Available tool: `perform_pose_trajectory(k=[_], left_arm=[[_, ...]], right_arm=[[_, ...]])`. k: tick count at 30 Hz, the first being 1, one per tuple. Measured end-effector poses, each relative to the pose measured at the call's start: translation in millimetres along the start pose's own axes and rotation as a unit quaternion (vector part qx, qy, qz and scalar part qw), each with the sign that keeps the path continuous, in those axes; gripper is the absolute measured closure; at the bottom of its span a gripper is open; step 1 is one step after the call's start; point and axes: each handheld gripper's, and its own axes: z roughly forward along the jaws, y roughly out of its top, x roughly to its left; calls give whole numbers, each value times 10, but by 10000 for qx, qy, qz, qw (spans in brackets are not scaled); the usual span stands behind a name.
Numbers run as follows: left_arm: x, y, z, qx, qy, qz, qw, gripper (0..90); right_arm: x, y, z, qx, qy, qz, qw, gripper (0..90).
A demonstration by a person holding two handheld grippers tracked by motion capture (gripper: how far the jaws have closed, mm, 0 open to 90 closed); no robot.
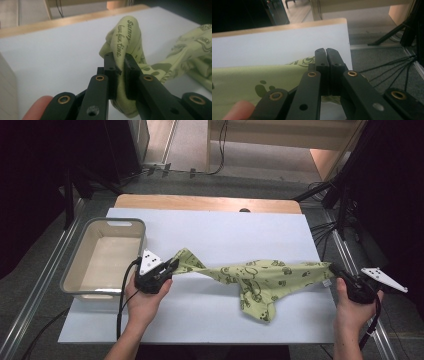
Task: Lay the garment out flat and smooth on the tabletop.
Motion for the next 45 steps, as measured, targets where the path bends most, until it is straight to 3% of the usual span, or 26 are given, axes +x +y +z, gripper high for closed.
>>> perform_pose_trajectory(k=[2, 5, 10, 12, 16, 18, 19, 20, 21, 22, 25, 27, 28, 29, 31, 32, 33, 35, 36, 37, 38, 39, 40, 43, 44, 45], left_arm=[[50, 101, -156, -315, -48, -83, 9995, 831], [80, 165, -265, -515, 7, -143, 9986, 831], [128, 284, -496, -1058, 65, -220, 9941, 830], [146, 274, -457, -936, 82, -175, 9954, 830], [176, 52, -114, -273, 109, -207, 9994, 825], [142, -69, 98, 253, 138, -169, 9994, 727], [111, -85, 137, 338, 198, -127, 9992, 631], [111, -85, 137, 338, 198, -127, 9992, 559], [78, -96, 156, 311, 229, -84, 9992, 512], [50, -95, 167, 291, 203, -73, 9993, 461], [-36, -87, 172, 169, -49, 58, 9998, 440], [-90, -95, 188, 176, -209, 151, 9995, 420], [-134, -126, 232, 264, -449, 186, 9985, 420], [-134, -126, 232, 264, -449, 186, 9985, 419], [-229, -211, 361, 545, -759, 313, 9951, 404], [-229, -211, 361, 545, -759, 313, 9951, 402], [-267, -279, 459, 734, -843, 376, 9930, 402], [-273, -312, 505, 824, -872, 331, 9922, 405], [-275, -343, 549, 923, -846, 294, 9917, 405], [-276, -375, 584, 997, -775, 280, 9916, 438], [-260, -425, 650, 1190, -772, 146, 9898, 567], [-260, -425, 650, 1190, -772, 146, 9898, 631], [-242, -451, 689, 1339, -944, 49, 9865, 729], [-244, -448, 691, 1449, -985, 117, 9845, 883], [-244, -448, 691, 1449, -985, 117, 9845, 896], [-248, -454, 686, 1526, -1049, 171, 9825, 898]], right_arm=[[16, 28, -35, -170, 124, -27, 9998, 866], [70, 74, -61, -293, 279, -118, 9991, 866], [188, 125, -58, -470, 517, -222, 9973, 866], [224, 143, -30, -449, 551, -271, 9971, 866], [187, 45, 141, -92, 431, -158, 9989, 865], [131, -75, 284, 297, 329, -184, 9988, 802], [118, -102, 319, 411, 332, -122, 9985, 719], [118, -102, 319, 411, 332, -122, 9985, 719], [119, -120, 351, 471, 234, -116, 9985, 537], [138, -110, 348, 447, 208, -124, 9987, 478], [275, -55, 307, 282, 460, -300, 9981, 389], [419, -33, 285, 274, 688, -513, 9959, 358], [491, -29, 287, 279, 806, -622, 9944, 341], [491, -29, 287, 279, 806, -622, 9944, 341], [701, -39, 325, 409, 1151, -731, 9898, 262], [701, -39, 325, 409, 1151, -731, 9898, 262], [831, -61, 376, 549, 1375, -750, 9861, 219], [971, -93, 422, 676, 1518, -868, 9823, 215], [971, -93, 422, 676, 1518, -868, 9823, 215], [1042, -111, 441, 735, 1596, -946, 9799, 215], [1187, -150, 464, 839, 1728, -1088, 9753, 241], [1187, -150, 464, 839, 1728, -1088, 9753, 241], [1322, -203, 464, 879, 1783, -1217, 9725, 291], [1511, -314, 467, 1042, 1976, -1255, 9666, 349], [1511, -314, 467, 1042, 1976, -1255, 9666, 349], [1639, -392, 481, 1235, 2060, -1364, 9611, 345]])
